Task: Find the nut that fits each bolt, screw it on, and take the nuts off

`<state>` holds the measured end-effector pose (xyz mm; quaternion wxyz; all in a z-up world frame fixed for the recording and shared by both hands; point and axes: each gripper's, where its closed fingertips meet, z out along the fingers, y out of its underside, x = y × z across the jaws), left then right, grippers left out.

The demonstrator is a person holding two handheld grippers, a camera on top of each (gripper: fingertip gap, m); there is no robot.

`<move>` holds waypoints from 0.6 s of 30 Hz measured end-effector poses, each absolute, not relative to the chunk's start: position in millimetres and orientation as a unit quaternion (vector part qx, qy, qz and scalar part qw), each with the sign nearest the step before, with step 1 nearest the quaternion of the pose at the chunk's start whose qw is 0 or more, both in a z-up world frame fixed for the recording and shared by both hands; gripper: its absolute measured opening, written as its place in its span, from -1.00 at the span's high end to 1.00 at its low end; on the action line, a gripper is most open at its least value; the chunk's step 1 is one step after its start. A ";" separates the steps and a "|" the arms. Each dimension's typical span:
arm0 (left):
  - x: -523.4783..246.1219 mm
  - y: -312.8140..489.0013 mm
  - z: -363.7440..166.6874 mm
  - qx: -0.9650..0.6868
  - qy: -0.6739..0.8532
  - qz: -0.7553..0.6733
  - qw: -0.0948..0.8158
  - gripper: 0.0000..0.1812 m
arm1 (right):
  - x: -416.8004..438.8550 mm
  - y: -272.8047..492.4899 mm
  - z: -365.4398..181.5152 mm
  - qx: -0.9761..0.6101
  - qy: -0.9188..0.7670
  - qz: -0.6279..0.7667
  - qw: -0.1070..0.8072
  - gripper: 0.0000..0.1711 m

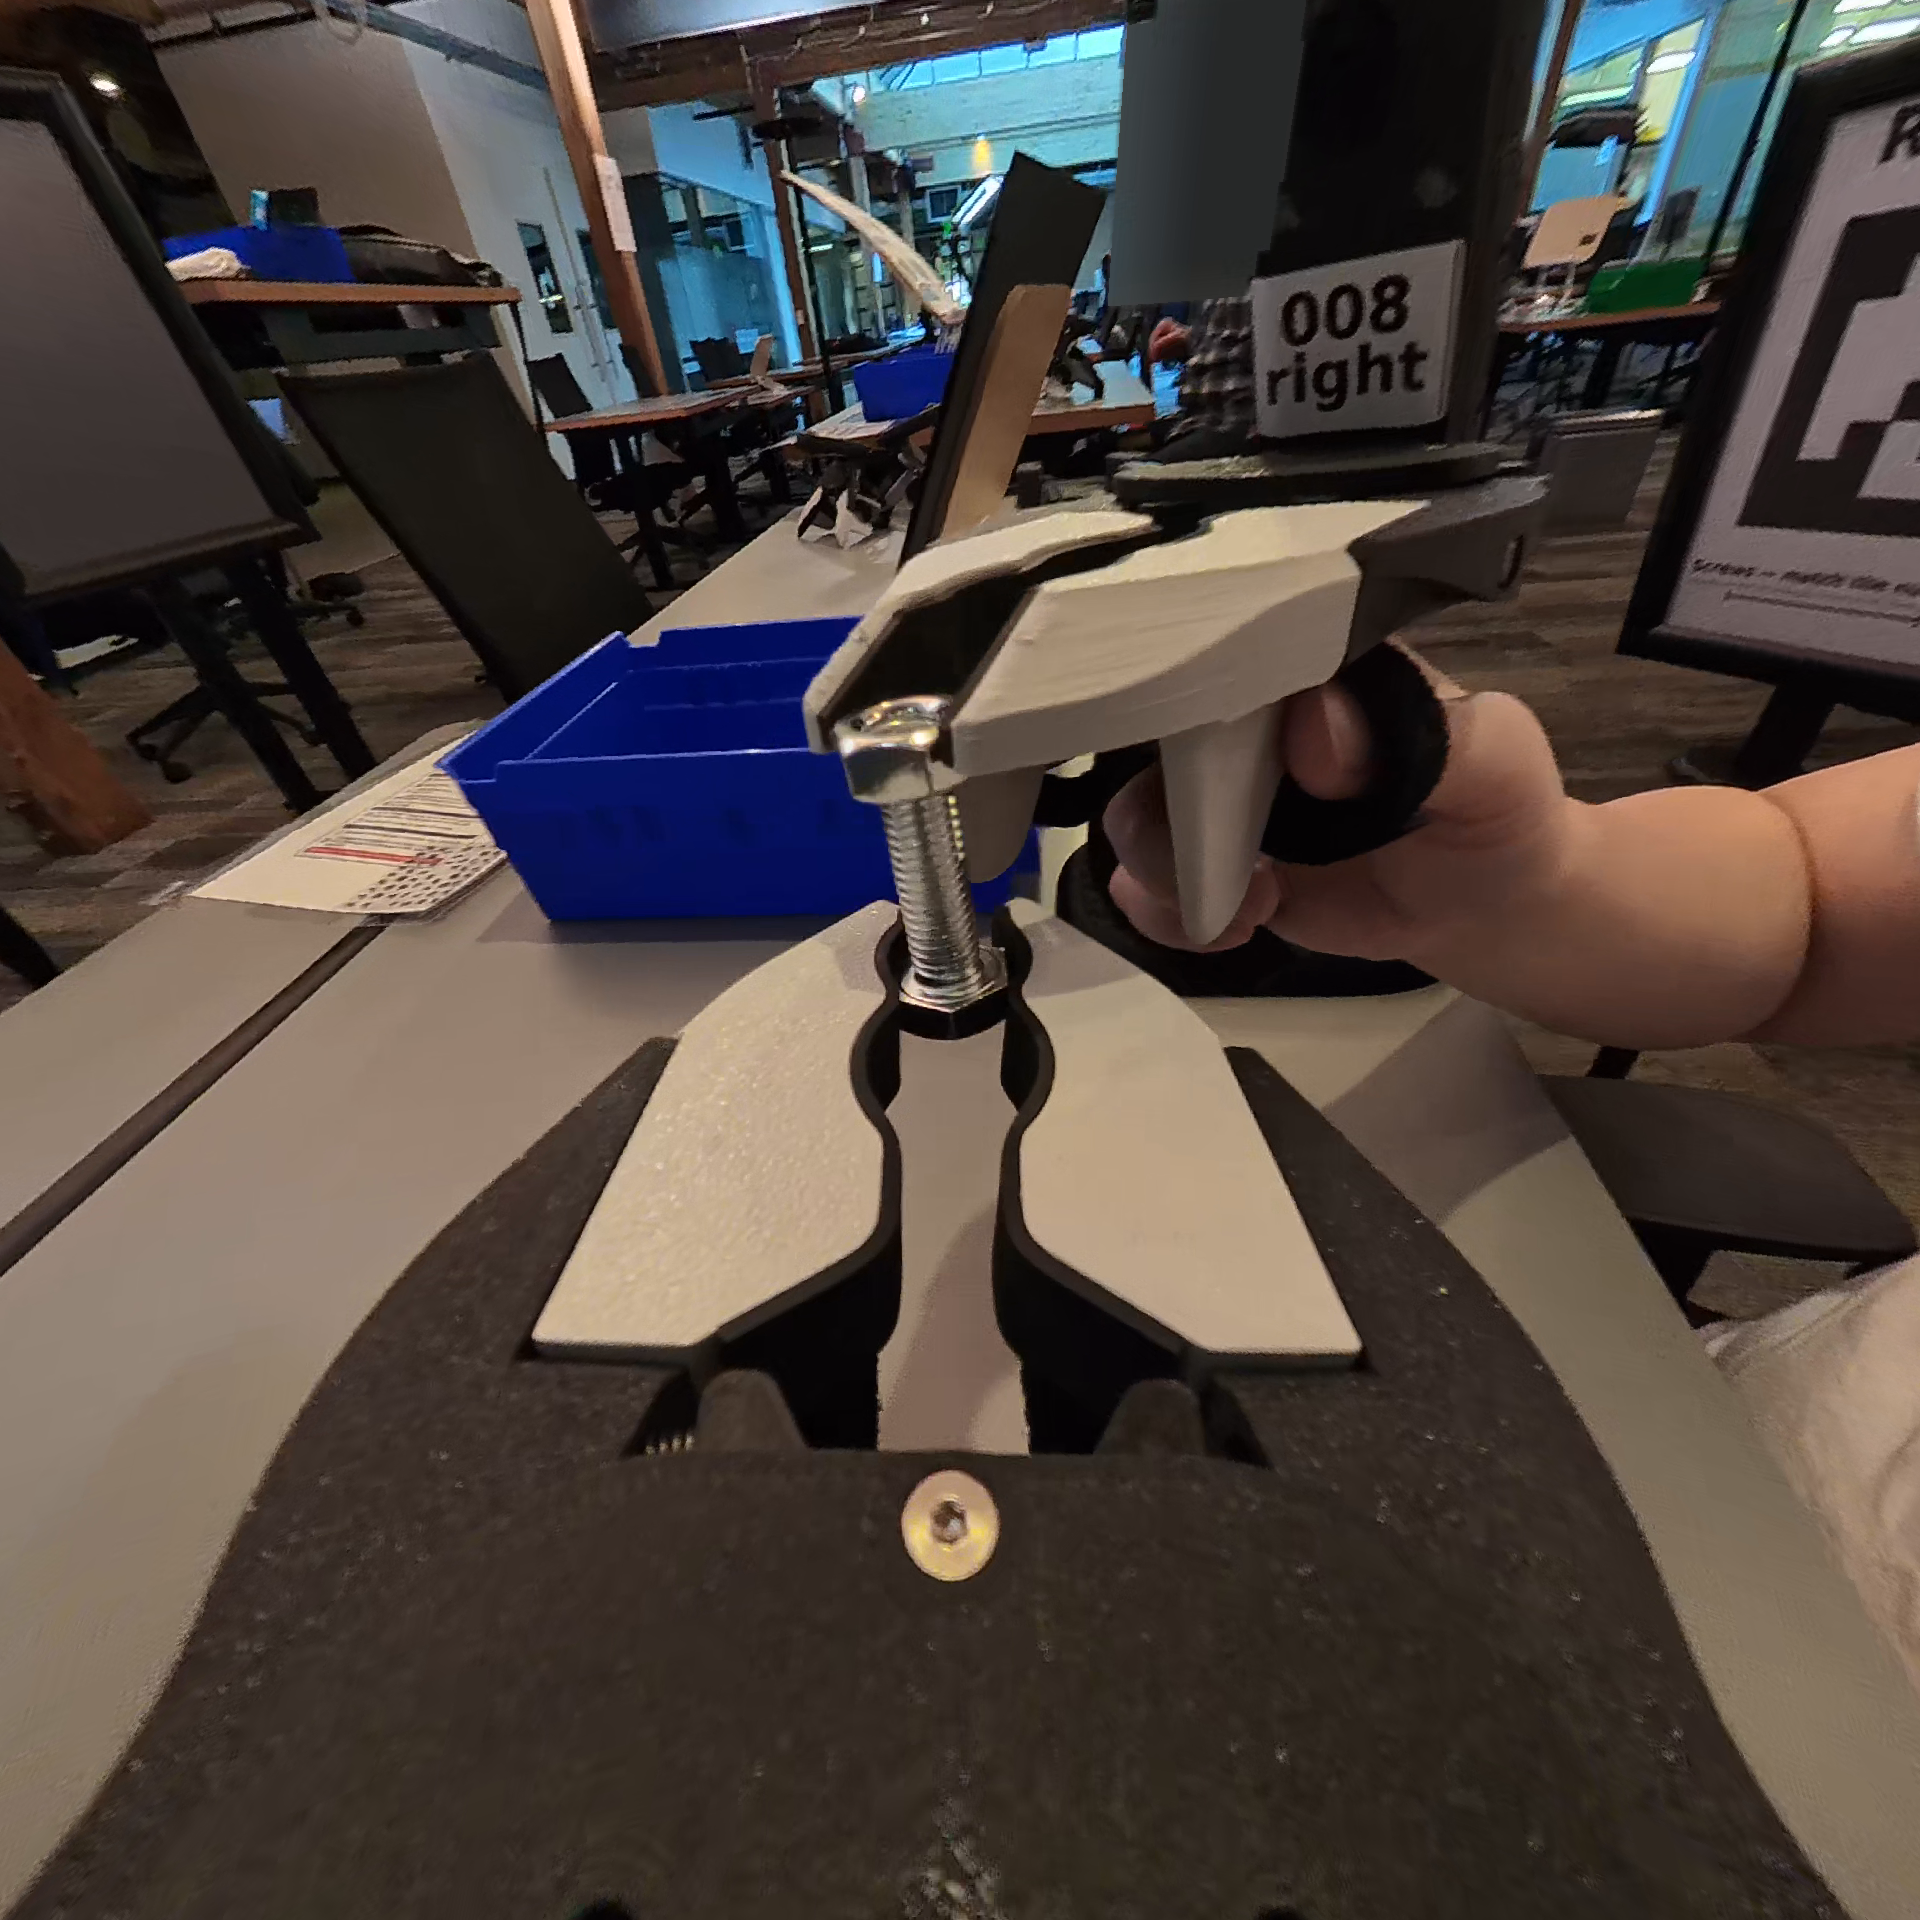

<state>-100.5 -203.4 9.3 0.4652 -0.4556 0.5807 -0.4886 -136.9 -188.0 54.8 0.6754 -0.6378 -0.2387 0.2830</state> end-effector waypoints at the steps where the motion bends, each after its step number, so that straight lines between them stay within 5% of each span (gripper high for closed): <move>1: -100.8 -204.6 10.2 -0.454 0.579 -0.497 0.461 0.85 | -137.1 -188.4 55.5 -0.636 -0.240 0.284 0.676 0.80; 18: -101.2 -207.4 9.3 -0.448 0.586 -0.496 0.458 0.85 | -134.6 -191.9 58.8 -0.623 -0.260 0.274 0.685 0.78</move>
